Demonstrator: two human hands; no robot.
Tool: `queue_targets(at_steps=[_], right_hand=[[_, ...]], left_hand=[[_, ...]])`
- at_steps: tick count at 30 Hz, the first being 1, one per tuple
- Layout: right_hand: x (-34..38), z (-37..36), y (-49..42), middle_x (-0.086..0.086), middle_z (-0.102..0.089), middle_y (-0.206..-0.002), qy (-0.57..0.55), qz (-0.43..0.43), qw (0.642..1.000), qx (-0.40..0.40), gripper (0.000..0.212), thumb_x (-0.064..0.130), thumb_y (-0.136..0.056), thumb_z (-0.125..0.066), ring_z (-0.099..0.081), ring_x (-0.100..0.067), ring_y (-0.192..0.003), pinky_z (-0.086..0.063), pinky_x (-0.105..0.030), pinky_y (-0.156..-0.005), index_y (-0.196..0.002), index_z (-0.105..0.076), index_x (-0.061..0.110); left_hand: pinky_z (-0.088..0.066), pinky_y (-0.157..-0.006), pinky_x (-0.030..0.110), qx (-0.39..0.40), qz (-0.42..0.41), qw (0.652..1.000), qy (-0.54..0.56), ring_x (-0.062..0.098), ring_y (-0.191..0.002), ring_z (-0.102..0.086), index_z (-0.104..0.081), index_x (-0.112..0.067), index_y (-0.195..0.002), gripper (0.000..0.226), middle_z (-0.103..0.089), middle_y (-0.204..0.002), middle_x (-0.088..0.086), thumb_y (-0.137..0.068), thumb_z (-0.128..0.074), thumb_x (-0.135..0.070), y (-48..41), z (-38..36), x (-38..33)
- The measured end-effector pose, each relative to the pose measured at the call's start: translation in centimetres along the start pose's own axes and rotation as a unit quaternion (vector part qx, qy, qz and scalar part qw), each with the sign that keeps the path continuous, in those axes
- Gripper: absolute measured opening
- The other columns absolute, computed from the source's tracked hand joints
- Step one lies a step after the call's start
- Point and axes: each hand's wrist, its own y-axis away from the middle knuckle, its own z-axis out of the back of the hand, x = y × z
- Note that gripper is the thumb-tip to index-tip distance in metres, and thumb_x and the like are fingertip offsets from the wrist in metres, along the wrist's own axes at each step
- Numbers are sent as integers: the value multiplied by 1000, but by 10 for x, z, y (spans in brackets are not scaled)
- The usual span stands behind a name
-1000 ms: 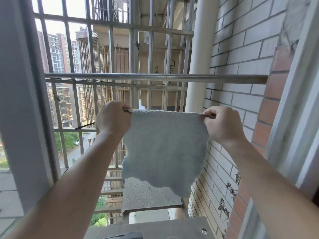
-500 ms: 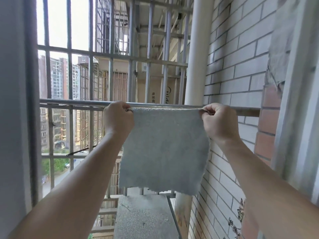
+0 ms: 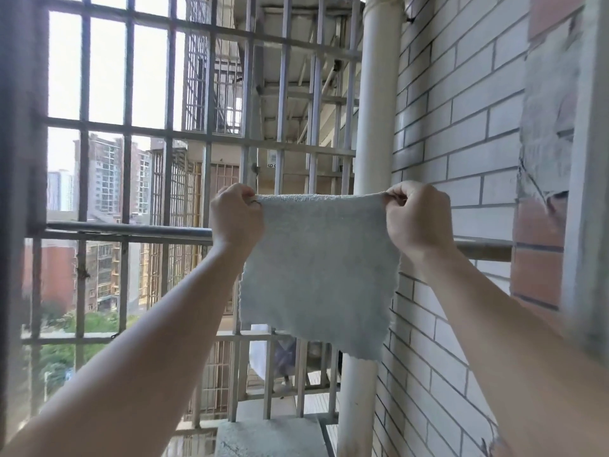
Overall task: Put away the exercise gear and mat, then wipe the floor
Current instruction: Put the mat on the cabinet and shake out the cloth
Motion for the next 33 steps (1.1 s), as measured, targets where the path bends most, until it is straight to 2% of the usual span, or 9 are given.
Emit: queue_targets(at_steps=[6, 13, 18, 22, 25, 27, 30, 33], right_hand=[[-14, -18, -15, -12, -70, -96, 43, 50, 998, -9, 20, 3, -86, -55, -62, -31, -90, -49, -33, -81, -95, -72, 7], [-31, -32, -22, -14, -65, -105, 97, 82, 991, 40, 24, 5, -88, -54, -57, -32, -97, -43, -33, -84, -107, -68, 3], [-38, -43, -21, -12, -62, -112, 117, 60, 988, 83, 24, 12, -88, -58, -56, -32, -102, -46, -34, -85, -110, -66, 6], [-40, -46, -17, -11, -62, -110, 129, 52, 985, 100, 22, 14, -88, -61, -57, -31, -100, -48, -34, -82, -108, -65, 6], [-40, -48, -16, -12, -61, -113, 156, 41, 979, 122, 25, 14, -87, -60, -58, -33, -101, -50, -39, -84, -109, -64, 3], [-38, -49, -16, -12, -61, -117, 174, 33, 975, 136, 27, 12, -85, -58, -57, -34, -103, -50, -39, -83, -110, -62, 3], [-37, -49, -16, -8, -60, -118, 188, 18, 973, 135, 25, 11, -83, -58, -57, -32, -99, -44, -34, -72, -107, -61, 6], [-35, -47, -16, -10, -60, -118, 198, 11, 971, 136, 31, 13, -83, -60, -57, -33, -101, -41, -34, -73, -113, -60, 6]], left_hand=[[-40, -77, 21, 19, -30, 999, -5, 16, -86, -53, -71, -7, -106, 25, -66, -105, 8, -88, -53, -5, -16, -24, 7], [-46, -89, 23, 64, -35, 997, 6, 15, -97, -55, -65, -6, -118, 33, -61, -118, 7, -85, -58, -4, -25, -52, 19], [-38, -87, 19, 103, -38, 994, -15, 15, -97, -50, -61, -8, -123, 38, -55, -123, 5, -85, -62, -7, -28, -64, 24], [-44, -93, 26, 137, -28, 990, -31, 21, -110, -54, -58, -12, -127, 43, -53, -127, 6, -85, -66, -10, -23, -72, 33], [-43, -91, 27, 160, -23, 985, -54, 22, -115, -54, -53, -13, -136, 51, -49, -138, 5, -87, -66, -13, -21, -77, 38], [-42, -88, 28, 182, -21, 980, -74, 19, -114, -54, -48, -17, -142, 60, -44, -146, 3, -86, -69, -18, -23, -78, 38], [-42, -82, 30, 196, -6, 976, -100, 18, -107, -53, -41, -22, -146, 74, -42, -146, 3, -82, -77, -25, -28, -77, 37], [-46, -80, 32, 198, -4, 974, -111, 18, -100, -52, -44, -23, -144, 71, -46, -140, 5, -81, -77, -21, -30, -74, 35]])
